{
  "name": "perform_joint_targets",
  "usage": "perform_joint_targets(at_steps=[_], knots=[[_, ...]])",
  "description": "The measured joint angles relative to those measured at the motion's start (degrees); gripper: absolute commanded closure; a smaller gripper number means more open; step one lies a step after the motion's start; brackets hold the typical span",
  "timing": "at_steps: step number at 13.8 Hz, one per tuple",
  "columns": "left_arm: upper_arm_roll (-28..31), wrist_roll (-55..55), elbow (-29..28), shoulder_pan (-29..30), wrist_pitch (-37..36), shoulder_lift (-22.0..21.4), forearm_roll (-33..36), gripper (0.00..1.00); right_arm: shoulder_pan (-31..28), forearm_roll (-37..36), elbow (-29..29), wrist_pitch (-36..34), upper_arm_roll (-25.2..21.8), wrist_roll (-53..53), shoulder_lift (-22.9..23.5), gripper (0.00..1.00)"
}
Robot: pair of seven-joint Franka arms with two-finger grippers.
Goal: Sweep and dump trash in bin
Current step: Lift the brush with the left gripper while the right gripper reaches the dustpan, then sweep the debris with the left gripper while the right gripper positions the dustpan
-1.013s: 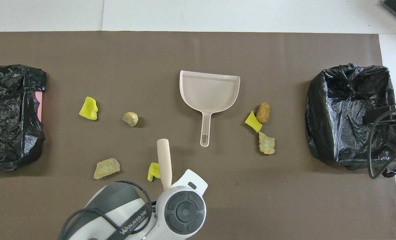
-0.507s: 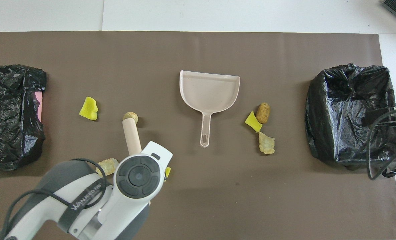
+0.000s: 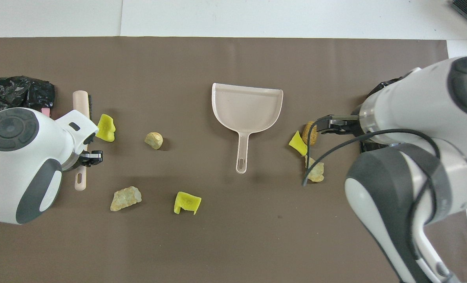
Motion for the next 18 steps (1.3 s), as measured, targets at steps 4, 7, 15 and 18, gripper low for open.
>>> perform_joint_targets(at_steps=[4,7,15,18], knots=[[-0.05,4.94,1.05,4.11,3.78,5.35,0.08,1.0,7.09,3.73,-0.08,11.02,0.1,10.35,8.69,0.0],[-0.26,9.97,0.53,4.74,3.61,6.05,0.08,1.0,9.63,6.72,0.04,17.21,0.1,11.29,13.41,0.0],[-2.21,18.56,-1.69,-2.52,2.87,4.92,-5.74,1.0,14.3,7.45,0.5,23.46,0.07,11.3,20.45,0.29],[-2.28,23.81,-2.87,-5.6,2.02,3.82,-7.29,1.0,14.28,7.45,0.53,22.82,-0.25,8.6,20.49,0.89]])
